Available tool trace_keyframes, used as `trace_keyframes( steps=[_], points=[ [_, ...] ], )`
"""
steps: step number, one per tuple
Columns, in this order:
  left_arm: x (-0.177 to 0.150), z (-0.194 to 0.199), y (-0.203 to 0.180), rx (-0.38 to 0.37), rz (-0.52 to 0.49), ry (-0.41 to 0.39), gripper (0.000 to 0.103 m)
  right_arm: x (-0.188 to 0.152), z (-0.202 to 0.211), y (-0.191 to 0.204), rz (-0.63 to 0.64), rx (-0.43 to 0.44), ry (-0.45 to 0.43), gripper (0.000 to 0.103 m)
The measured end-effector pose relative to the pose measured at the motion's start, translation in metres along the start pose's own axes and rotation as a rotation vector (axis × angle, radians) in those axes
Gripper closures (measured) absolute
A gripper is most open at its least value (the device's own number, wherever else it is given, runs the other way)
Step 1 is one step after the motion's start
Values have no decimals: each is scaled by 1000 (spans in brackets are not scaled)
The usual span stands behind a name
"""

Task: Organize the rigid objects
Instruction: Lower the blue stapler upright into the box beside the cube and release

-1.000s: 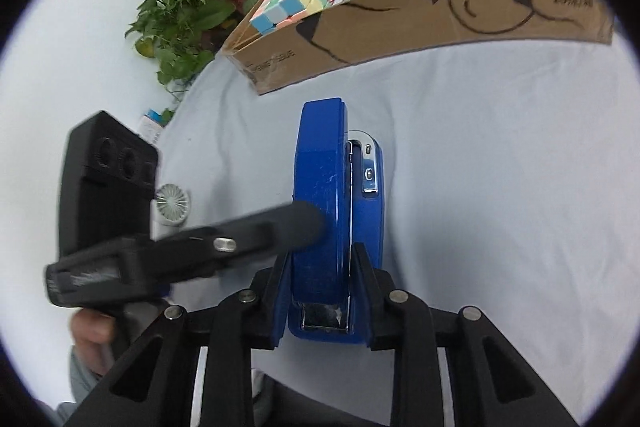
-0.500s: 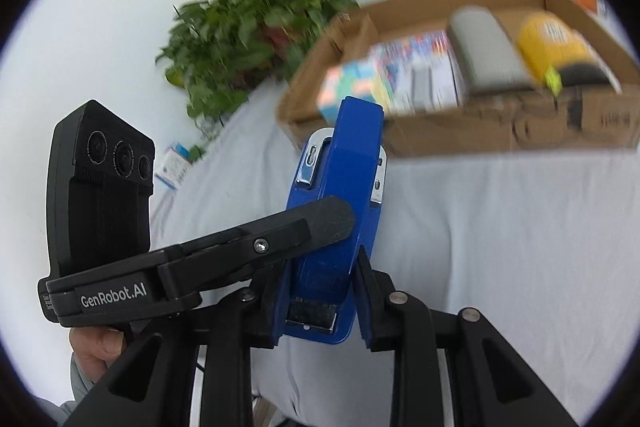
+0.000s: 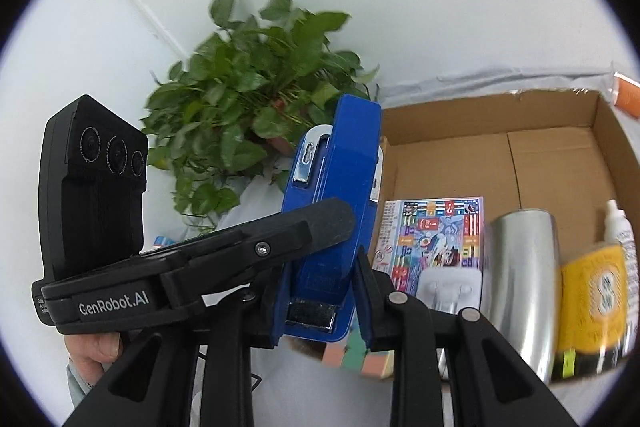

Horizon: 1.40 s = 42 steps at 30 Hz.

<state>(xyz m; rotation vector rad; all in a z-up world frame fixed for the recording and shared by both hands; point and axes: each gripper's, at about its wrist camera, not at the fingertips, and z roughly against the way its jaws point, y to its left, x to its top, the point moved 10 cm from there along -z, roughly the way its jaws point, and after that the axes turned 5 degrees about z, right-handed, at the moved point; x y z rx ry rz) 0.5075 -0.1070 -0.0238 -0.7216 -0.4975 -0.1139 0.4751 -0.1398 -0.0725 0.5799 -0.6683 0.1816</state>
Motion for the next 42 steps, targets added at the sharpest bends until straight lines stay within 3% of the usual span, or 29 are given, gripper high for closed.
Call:
trace_keyframes(
  steps=[6, 11, 13, 14, 18, 19, 21, 22, 23, 24, 25, 26, 28, 31, 33, 38, 42],
  points=[
    [-2, -68, 59, 2, 110, 117, 61, -16, -63, -43, -99, -21, 127, 77],
    [-16, -95, 79, 29, 106, 190, 61, -45, -83, -61, -129, -77, 191, 76],
    [-16, -91, 76, 64, 93, 187, 54, -52, -80, -61, -137, -103, 171, 76],
    [-15, -88, 76, 95, 87, 177, 46, -55, -79, -62, -146, -111, 172, 76],
    [-3, -40, 61, 186, 12, 34, 35, -63, -82, -56, -180, -137, 188, 76],
    [-3, -27, 59, 203, -6, 3, 35, -65, -81, -51, -183, -135, 191, 71],
    [-2, 15, 44, 252, -62, -90, 33, -66, -68, -40, -162, -129, 170, 49],
    [-4, 34, 38, 274, -87, -130, 30, -62, -58, -35, -137, -144, 142, 33],
    [-6, 53, 32, 304, -112, -174, 18, -59, -43, -30, -95, -174, 98, 21],
    [-11, 77, 25, 343, -143, -234, 4, -58, -23, -26, -41, -216, 49, 19],
    [-18, 99, 17, 385, -172, -299, 0, -57, -12, -23, -1, -250, 17, 18],
    [-30, 125, 8, 442, -212, -386, 0, -61, 4, -19, 49, -295, -14, 15],
    [-55, 157, -8, 525, -286, -466, 0, -78, 32, -15, 117, -367, -59, 5],
    [-102, 184, -11, 657, -329, -502, 0, -112, 60, -12, 183, -418, -85, 0],
    [-130, 194, -11, 684, -312, -511, 0, -141, 75, -11, 198, -435, -78, 0],
    [-195, 181, -6, 637, -201, -498, 1, -164, 94, -13, 224, -506, -107, 0],
    [-234, 150, -10, 608, -188, -455, 1, -181, 115, -13, 242, -547, -121, 0]
  ],
)
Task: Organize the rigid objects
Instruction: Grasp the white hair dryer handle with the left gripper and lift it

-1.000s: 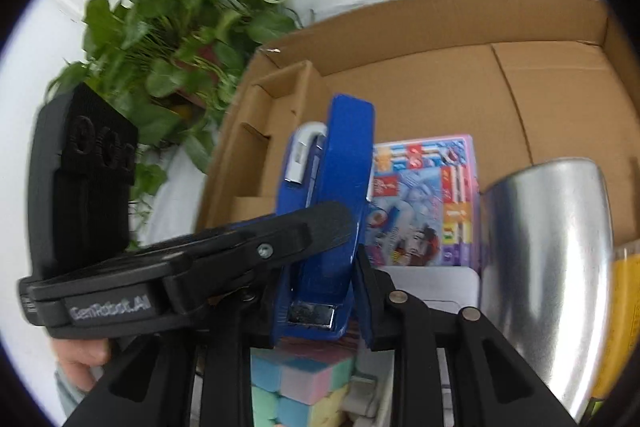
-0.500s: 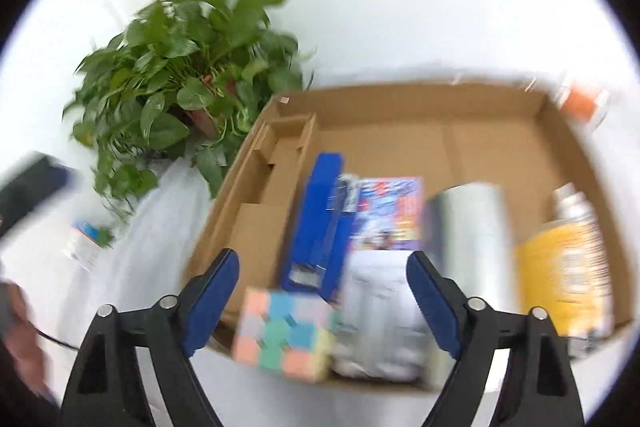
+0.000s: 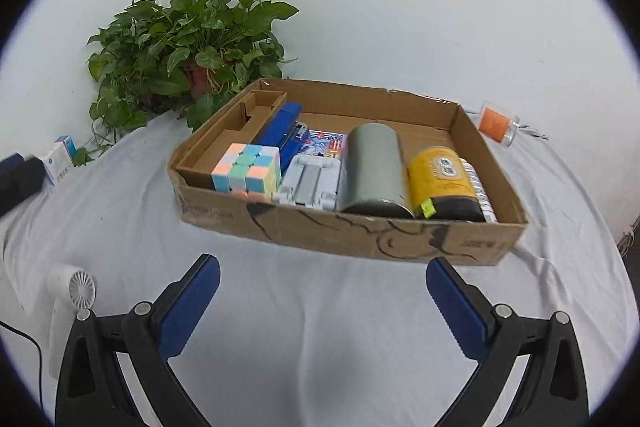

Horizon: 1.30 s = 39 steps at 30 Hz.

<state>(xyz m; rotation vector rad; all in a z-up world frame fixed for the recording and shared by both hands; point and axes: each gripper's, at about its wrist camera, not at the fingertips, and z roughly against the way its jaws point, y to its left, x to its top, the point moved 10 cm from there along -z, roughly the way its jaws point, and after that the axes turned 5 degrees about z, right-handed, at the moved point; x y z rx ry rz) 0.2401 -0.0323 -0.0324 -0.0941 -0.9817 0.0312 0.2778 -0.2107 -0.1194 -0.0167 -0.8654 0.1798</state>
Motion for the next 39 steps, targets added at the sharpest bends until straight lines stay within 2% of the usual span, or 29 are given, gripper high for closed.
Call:
trace_keyframes(
  steps=[4, 7, 10, 12, 13, 15, 16, 19, 21, 22, 25, 31, 34, 37, 39],
  points=[
    [-19, 7, -8, -16, 11, 12, 1, -10, 13, -3, 15, -14, -2, 0],
    [-38, 15, 14, -8, 55, 49, 1, -17, 19, 10, 36, 20, -4, 0],
    [-72, 12, 50, 38, 86, 141, 1, -29, 23, 38, 75, 125, 7, 0],
    [-104, 6, 74, 65, 105, 219, 5, -41, 27, 64, 118, 208, 16, 0],
    [-123, 2, 85, 55, 126, 264, 9, -49, 28, 77, 142, 253, 22, 0],
    [-153, -6, 96, 12, 187, 327, 30, -63, 31, 104, 187, 341, 34, 0],
    [-164, -10, 101, -7, 226, 349, 33, -72, 32, 118, 207, 388, 43, 0],
    [-182, -19, 114, -15, 284, 363, 47, -87, 34, 139, 222, 483, 79, 0],
    [-190, -24, 116, -32, 308, 380, 68, -92, 35, 143, 221, 517, 93, 0],
    [-192, -26, 115, -42, 315, 392, 72, -94, 35, 143, 218, 524, 95, 0],
    [-187, -38, 93, -89, 312, 428, 74, -98, 31, 131, 179, 533, 113, 1],
    [-176, -76, 8, -200, 299, 494, 73, -106, 32, 98, 117, 519, 109, 6],
    [-173, -99, -48, -313, 285, 568, 73, -111, 30, 72, 84, 485, 105, 6],
    [-172, -114, -98, -398, 256, 631, 73, -116, 19, 43, 50, 424, 121, 16],
    [-171, -121, -115, -413, 234, 639, 73, -117, 10, 26, 36, 385, 131, 22]
  ],
)
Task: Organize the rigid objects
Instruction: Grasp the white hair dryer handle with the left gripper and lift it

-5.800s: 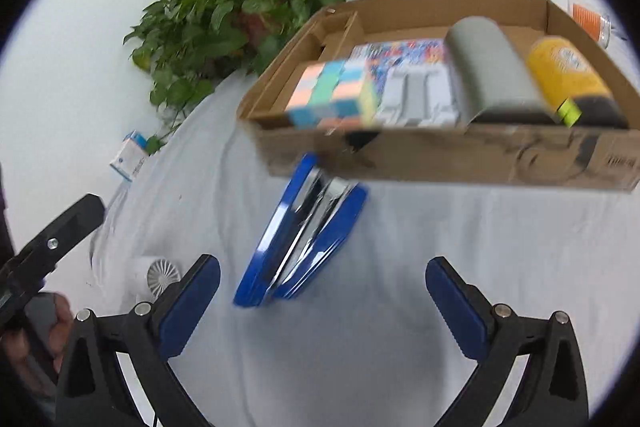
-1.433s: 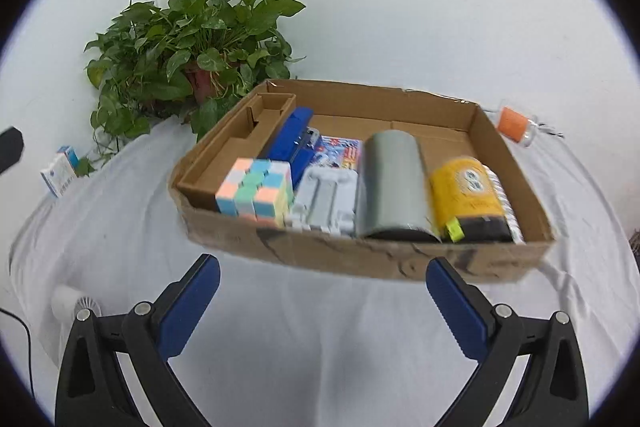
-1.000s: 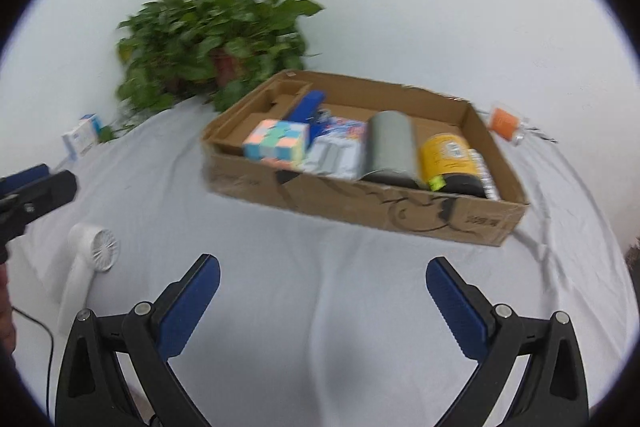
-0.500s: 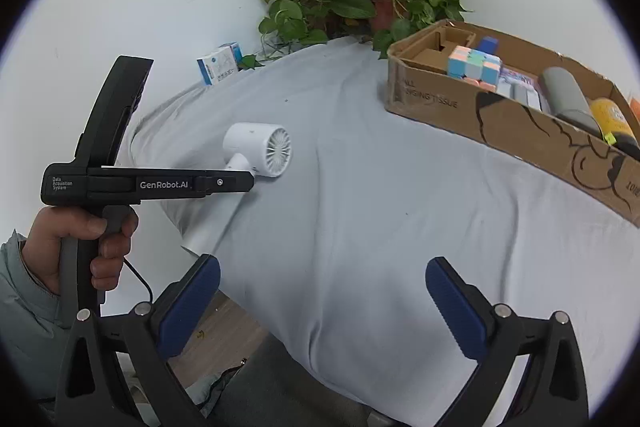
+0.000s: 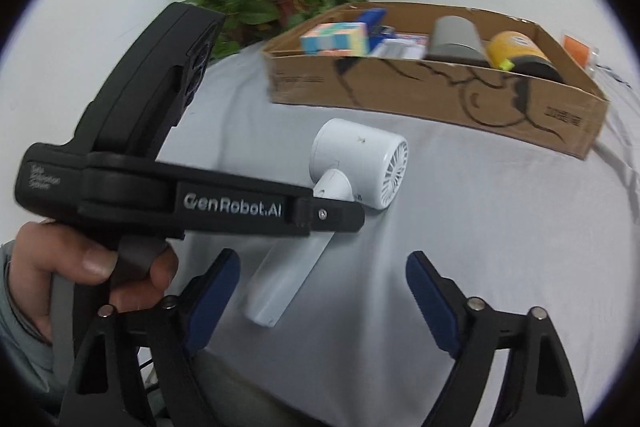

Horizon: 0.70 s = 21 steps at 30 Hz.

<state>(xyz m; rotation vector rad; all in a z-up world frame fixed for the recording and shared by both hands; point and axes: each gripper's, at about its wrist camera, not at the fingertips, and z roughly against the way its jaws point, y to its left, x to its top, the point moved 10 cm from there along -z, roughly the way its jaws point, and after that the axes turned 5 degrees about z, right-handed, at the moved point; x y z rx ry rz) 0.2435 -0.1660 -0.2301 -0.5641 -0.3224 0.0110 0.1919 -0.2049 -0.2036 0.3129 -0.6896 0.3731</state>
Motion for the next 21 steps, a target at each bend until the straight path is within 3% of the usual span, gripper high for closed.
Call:
trace_keyframes(
  steps=[2, 6, 8, 12, 14, 16, 21],
  points=[
    [2, -5, -8, -12, -12, 18, 73, -3, -5, -12, -5, -23, 20, 29],
    [2, -4, -11, -37, 1, 49, 73, -5, -11, -10, -15, 17, 37, 34],
    [0, -3, -10, -54, 14, 68, 73, -6, -15, -2, 8, 22, 51, 45],
    [-11, -2, -9, -107, 38, 122, 73, -14, -28, 8, 6, 17, 121, 50],
    [-16, -6, -12, -123, 33, 147, 73, -13, -29, 9, 1, -4, 125, 52],
    [-19, -4, -11, -135, 11, 158, 72, -13, -28, 5, -5, -36, 128, 64],
    [-21, -13, -23, -154, -28, 168, 72, -17, -20, -2, -41, -73, 116, 71]
  ],
)
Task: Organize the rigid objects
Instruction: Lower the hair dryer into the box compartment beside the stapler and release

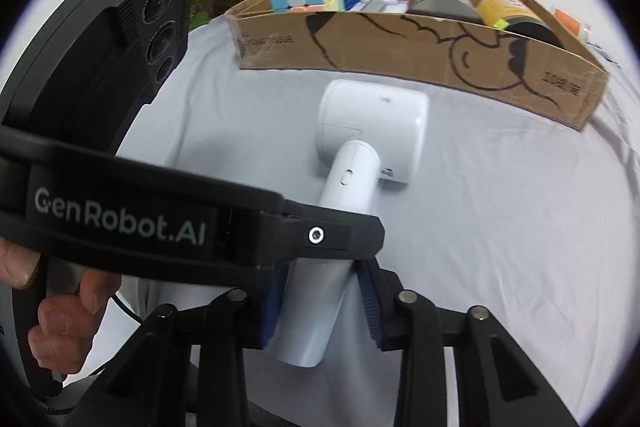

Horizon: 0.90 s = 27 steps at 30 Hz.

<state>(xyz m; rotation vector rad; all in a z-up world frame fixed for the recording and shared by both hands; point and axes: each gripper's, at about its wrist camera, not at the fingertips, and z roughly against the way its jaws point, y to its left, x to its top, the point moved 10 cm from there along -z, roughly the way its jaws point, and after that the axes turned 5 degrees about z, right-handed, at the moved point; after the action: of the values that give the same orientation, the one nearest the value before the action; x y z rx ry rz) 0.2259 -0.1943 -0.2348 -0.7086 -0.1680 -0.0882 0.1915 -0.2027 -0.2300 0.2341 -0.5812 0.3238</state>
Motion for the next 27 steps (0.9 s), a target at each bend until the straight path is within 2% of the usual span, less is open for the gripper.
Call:
trace_keyframes(
  steps=[3, 6, 10, 13, 16, 19, 22, 24, 27],
  points=[
    [0, 1, -5, 12, -33, -20, 72, 0, 5, -4, -29, -12, -7, 73],
    [12, 30, -14, 17, -75, -91, 72, 16, 17, 4, -8, -29, -66, 73],
    [54, 93, -30, 44, -153, -234, 72, 74, 38, 24, 36, -16, -187, 73],
    [104, 145, -32, 85, -206, -334, 71, 133, 47, 42, 76, -10, -274, 73],
    [156, 184, -17, 115, -213, -377, 71, 195, 39, 56, 92, 16, -316, 73],
    [211, 205, 9, 148, -201, -374, 72, 257, 9, 65, 70, 56, -293, 73],
    [254, 207, 42, 155, -175, -336, 72, 289, -25, 64, 31, 70, -239, 74],
    [279, 197, 67, 126, -128, -291, 72, 300, -51, 61, -2, 67, -182, 74],
    [299, 171, 98, 89, -68, -224, 71, 303, -93, 50, -66, 69, -68, 74]
  ],
)
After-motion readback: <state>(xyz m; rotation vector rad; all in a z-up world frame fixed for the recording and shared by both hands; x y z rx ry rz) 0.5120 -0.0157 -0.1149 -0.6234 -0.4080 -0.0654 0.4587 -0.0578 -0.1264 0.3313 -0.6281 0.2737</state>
